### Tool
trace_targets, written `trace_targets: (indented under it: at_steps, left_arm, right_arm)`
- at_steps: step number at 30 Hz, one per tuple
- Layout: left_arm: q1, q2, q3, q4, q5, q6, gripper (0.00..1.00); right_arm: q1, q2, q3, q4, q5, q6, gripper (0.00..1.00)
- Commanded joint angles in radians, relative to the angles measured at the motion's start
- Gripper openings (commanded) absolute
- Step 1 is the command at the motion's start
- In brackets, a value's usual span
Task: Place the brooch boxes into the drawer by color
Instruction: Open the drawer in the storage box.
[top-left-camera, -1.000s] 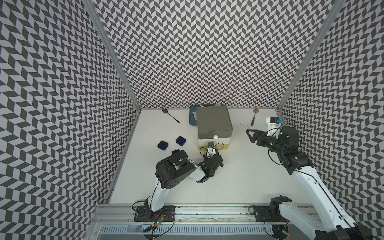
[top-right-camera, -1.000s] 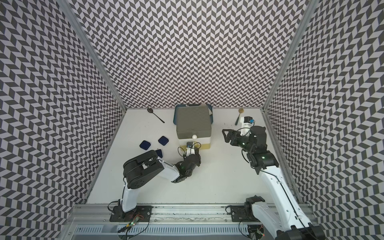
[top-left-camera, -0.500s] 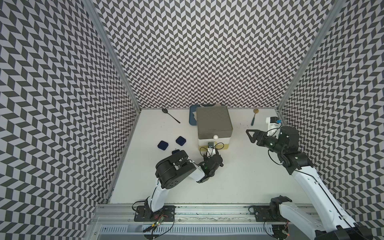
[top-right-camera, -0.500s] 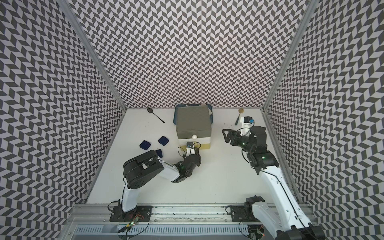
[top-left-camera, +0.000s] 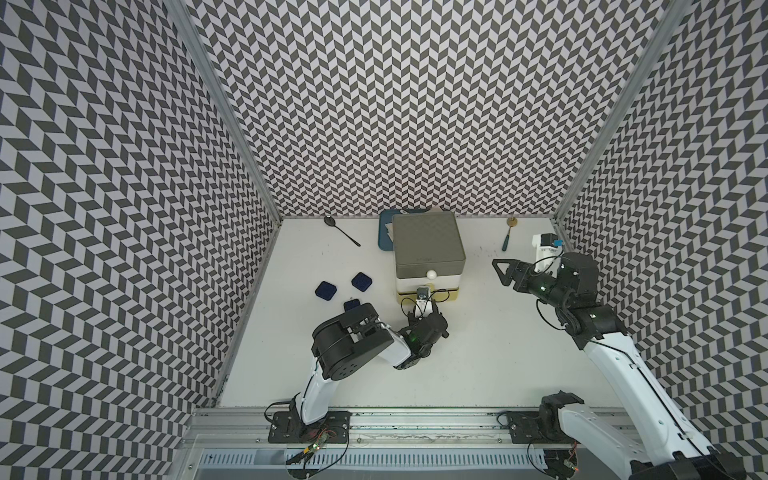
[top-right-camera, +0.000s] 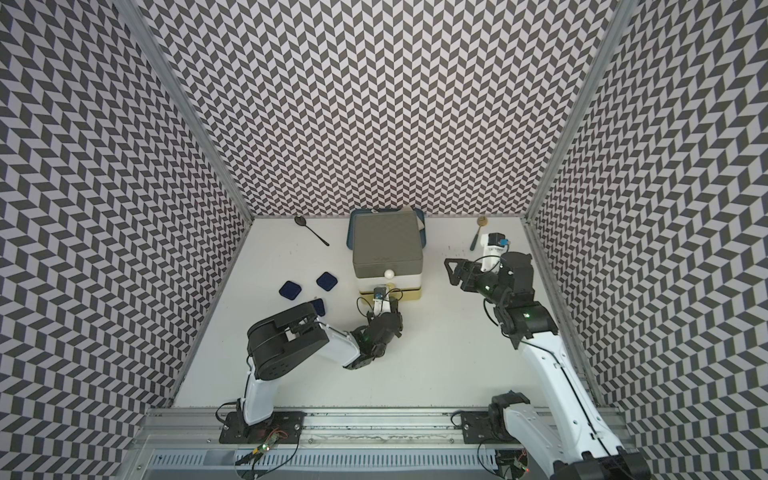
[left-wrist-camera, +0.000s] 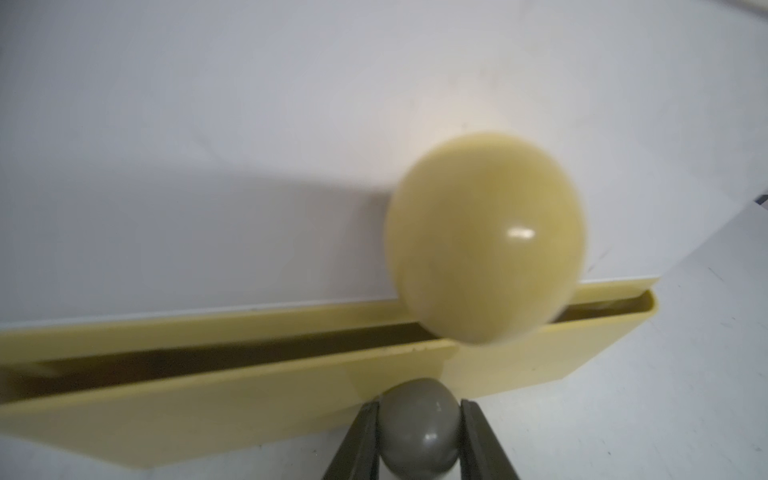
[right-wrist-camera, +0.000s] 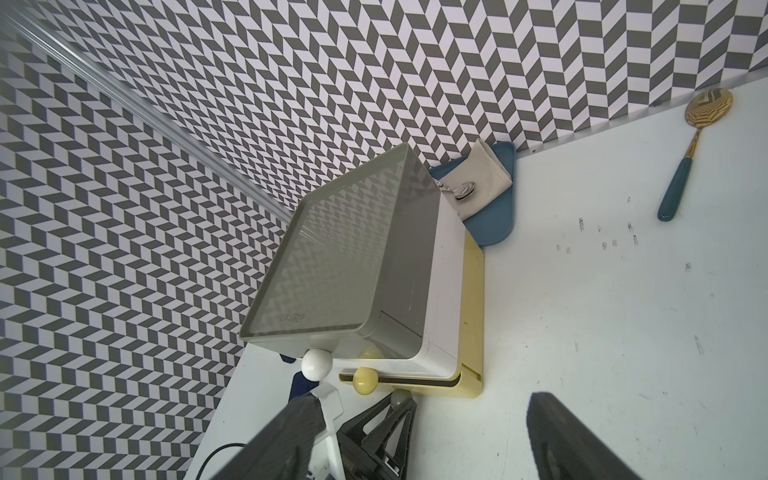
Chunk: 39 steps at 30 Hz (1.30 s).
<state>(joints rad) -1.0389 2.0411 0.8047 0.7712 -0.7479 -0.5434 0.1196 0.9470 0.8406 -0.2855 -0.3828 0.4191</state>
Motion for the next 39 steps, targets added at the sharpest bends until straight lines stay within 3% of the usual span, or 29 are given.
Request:
trace_targets:
  at_steps: [1, 9, 20, 35, 39]
  left_arm:
    - [-0.018, -0.027, -0.028, -0.036, -0.004, -0.015, 0.00]
    - [-0.059, -0.068, -0.082, -0.056, -0.022, -0.068, 0.00]
    - [-0.189, -0.174, -0.171, -0.143, -0.026, -0.123, 0.00]
    - [-0.434, -0.190, -0.160, -0.396, -0.184, -0.334, 0.00]
    - [-0.451, -0.204, -0.165, -0.431, -0.205, -0.367, 0.00]
  right_arm:
    - [-0.008, -0.025, 0.012, 0.016, -0.009, -0.002, 0.84]
    - [-0.007, -0.033, 0.008, 0.020, -0.017, 0.007, 0.84]
    - [-0.008, -0.040, -0.004, 0.042, -0.043, 0.042, 0.84]
    - [-0.007, -0.056, -0.015, 0.077, -0.078, 0.094, 0.84]
    - [-0.007, -0.057, -0.014, 0.088, -0.084, 0.107, 0.84]
